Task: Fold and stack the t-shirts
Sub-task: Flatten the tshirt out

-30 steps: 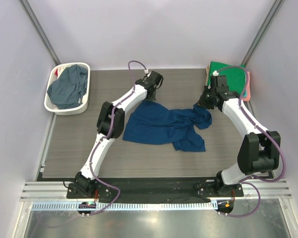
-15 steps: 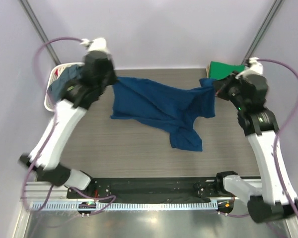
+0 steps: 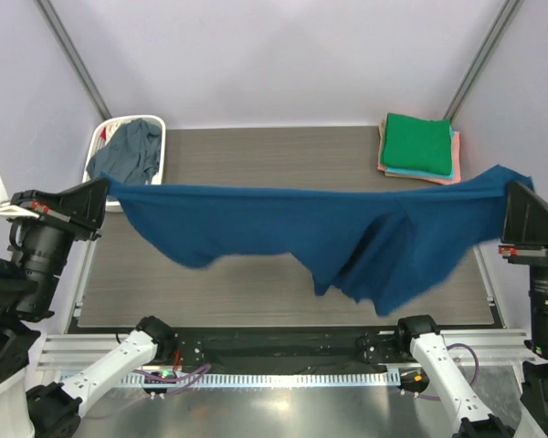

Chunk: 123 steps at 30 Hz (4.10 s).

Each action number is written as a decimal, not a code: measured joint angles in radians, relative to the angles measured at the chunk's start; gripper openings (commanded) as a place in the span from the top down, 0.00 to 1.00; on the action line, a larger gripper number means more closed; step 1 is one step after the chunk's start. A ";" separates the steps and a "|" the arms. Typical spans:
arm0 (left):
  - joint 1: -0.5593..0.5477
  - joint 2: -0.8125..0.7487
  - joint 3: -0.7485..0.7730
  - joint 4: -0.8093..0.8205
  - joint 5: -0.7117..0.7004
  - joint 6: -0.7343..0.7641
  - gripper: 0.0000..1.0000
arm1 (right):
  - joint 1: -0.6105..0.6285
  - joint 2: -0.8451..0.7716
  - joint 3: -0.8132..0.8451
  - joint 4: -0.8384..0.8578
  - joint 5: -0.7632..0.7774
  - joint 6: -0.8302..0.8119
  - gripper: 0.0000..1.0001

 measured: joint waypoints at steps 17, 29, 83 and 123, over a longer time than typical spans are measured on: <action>0.307 0.827 0.160 0.025 0.014 0.109 1.00 | 0.007 1.117 0.327 0.164 -0.207 -0.148 0.91; 0.467 1.531 0.332 -0.059 0.222 0.080 0.25 | 0.043 1.741 0.538 -0.082 -0.262 -0.235 0.11; 0.456 1.275 0.107 -0.076 0.252 -0.129 0.26 | 0.071 1.849 0.555 0.092 -0.353 -0.082 0.12; 0.520 0.521 -1.123 0.327 0.185 -0.473 0.67 | 0.262 0.488 -0.970 0.208 -0.190 0.195 0.15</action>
